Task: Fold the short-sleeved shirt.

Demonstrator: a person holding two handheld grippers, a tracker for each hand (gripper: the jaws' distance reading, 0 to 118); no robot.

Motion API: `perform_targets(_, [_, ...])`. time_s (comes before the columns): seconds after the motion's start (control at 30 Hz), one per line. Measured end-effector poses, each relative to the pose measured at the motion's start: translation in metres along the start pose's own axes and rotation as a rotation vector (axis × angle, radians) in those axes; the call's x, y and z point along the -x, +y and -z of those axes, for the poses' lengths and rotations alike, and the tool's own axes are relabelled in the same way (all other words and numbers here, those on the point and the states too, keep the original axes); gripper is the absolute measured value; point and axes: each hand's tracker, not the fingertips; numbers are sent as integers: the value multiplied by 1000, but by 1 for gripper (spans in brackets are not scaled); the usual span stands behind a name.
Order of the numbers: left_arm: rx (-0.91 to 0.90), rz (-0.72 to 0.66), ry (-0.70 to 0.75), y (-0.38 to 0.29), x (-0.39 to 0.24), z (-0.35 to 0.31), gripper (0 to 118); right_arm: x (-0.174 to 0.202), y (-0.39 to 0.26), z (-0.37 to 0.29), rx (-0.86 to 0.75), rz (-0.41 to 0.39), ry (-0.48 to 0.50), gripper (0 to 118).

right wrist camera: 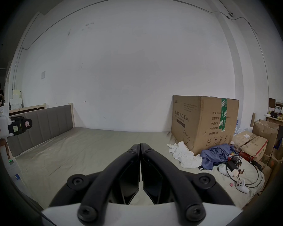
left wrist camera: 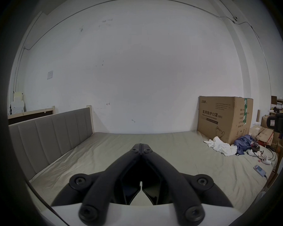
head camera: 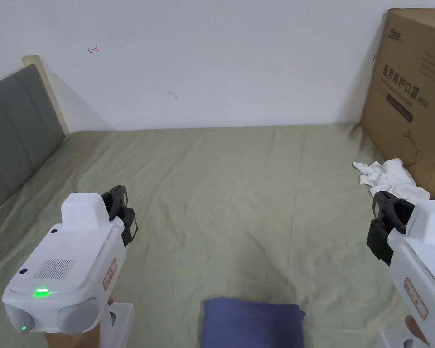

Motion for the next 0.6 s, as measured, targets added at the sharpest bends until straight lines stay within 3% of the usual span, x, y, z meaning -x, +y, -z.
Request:
perform_targets(0.2, [21,-1,4,-7,6,-2,0,12,-32,10,76,28,50,0])
perform_targets(0.4, [70,-3,8,-22,13,-1,0,42,-110,34,261,31,137,0])
perform_targets(0.6, [162,-38,-6,-48,22,6,0,66,-184,49,443,25,156,0])
